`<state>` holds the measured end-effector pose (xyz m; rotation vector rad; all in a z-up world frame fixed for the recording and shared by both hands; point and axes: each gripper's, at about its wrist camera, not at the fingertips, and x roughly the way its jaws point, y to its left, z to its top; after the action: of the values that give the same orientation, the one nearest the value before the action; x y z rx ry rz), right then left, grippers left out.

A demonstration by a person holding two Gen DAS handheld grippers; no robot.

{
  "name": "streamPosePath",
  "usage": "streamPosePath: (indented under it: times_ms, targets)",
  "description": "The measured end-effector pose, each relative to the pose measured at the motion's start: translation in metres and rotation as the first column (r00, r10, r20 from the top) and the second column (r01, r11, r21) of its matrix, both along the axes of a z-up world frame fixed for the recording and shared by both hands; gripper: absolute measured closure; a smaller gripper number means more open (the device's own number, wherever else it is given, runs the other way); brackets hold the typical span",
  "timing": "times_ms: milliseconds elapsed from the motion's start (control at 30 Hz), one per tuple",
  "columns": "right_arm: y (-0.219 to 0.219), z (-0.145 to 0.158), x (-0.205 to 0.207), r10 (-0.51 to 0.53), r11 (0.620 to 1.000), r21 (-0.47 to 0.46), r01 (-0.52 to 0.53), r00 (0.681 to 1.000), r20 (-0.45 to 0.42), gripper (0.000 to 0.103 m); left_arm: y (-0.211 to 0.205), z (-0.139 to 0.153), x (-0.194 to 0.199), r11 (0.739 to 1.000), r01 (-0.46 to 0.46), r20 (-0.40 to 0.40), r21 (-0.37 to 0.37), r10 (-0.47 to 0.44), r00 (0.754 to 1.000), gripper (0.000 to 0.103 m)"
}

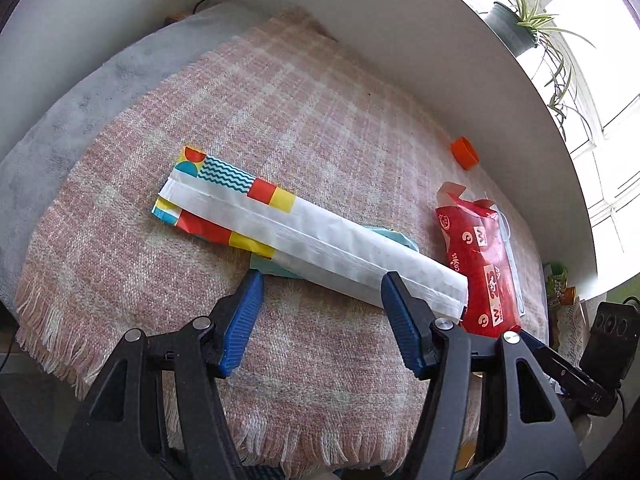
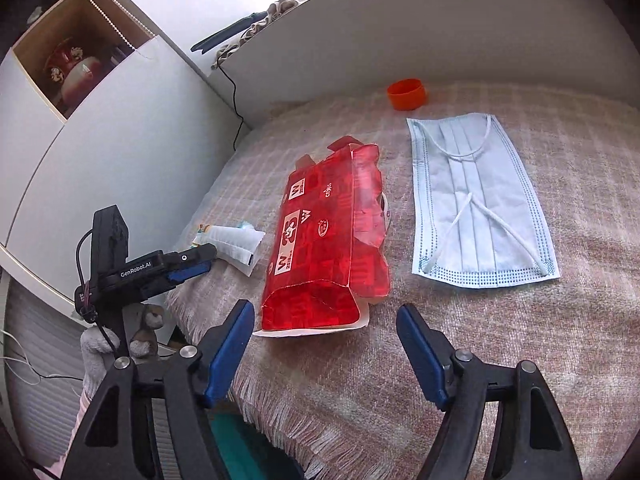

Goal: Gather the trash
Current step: 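Grasp the white strip package with the left tool while the right tool grasps the red wrapper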

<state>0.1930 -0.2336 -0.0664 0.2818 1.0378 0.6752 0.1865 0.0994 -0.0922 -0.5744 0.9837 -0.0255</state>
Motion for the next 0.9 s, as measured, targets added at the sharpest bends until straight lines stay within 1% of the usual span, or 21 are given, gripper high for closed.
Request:
streamPosePath:
  times_ms: [200, 400, 467, 567, 667, 700, 733, 767, 833, 900]
  targets:
    - [0.004, -0.012, 0.015, -0.011, 0.998, 0.056, 0.014, 0.998, -0.057, 0.027, 0.007, 0.006, 0.019, 1.0, -0.021, 0.005, 0.021, 0.021, 1.0, 0.04]
    - [0.013, -0.014, 0.029, -0.009, 0.997, 0.073, 0.015, 0.997, -0.075, 0.036, 0.009, 0.007, 0.042, 0.999, -0.031, -0.006, 0.029, 0.031, 0.999, 0.04]
    - [0.017, -0.014, 0.031, -0.003, 0.997, 0.073, 0.008, 0.997, -0.076, 0.04, 0.004, 0.006, 0.047, 0.998, -0.021, -0.015, 0.062, 0.022, 1.0, 0.04]
    - [0.022, -0.015, 0.036, -0.005, 0.997, 0.071, 0.01, 0.997, -0.075, 0.04, -0.008, 0.005, 0.057, 0.989, -0.008, -0.03, 0.149, 0.013, 0.999, 0.04]
    - [0.025, -0.017, 0.042, -0.014, 0.997, 0.071, 0.019, 0.997, -0.078, 0.041, -0.019, 0.006, 0.062, 0.978, 0.009, -0.021, 0.209, -0.004, 1.0, 0.04]
    - [0.027, -0.017, 0.044, -0.016, 0.997, 0.07, 0.021, 0.997, -0.08, 0.043, -0.022, 0.005, 0.063, 0.975, 0.012, -0.017, 0.221, -0.009, 1.0, 0.04]
    - [0.029, -0.018, 0.046, -0.017, 0.997, 0.067, 0.023, 0.996, -0.082, 0.048, -0.025, 0.005, 0.063, 0.972, 0.014, -0.015, 0.235, -0.011, 1.0, 0.04]
    - [0.03, -0.018, 0.047, -0.02, 0.998, 0.064, 0.025, 0.996, -0.085, 0.05, -0.027, 0.004, 0.063, 0.969, 0.015, -0.009, 0.248, -0.013, 1.0, 0.042]
    - [0.034, -0.018, 0.049, -0.021, 0.998, 0.065, 0.027, 0.996, -0.085, 0.051, -0.029, 0.002, 0.063, 0.964, 0.017, -0.003, 0.264, -0.017, 1.0, 0.053]
    - [0.038, -0.015, 0.05, -0.016, 0.998, 0.057, 0.02, 0.997, -0.076, 0.056, -0.03, 0.0, 0.062, 0.962, 0.019, 0.007, 0.274, -0.022, 1.0, 0.061]
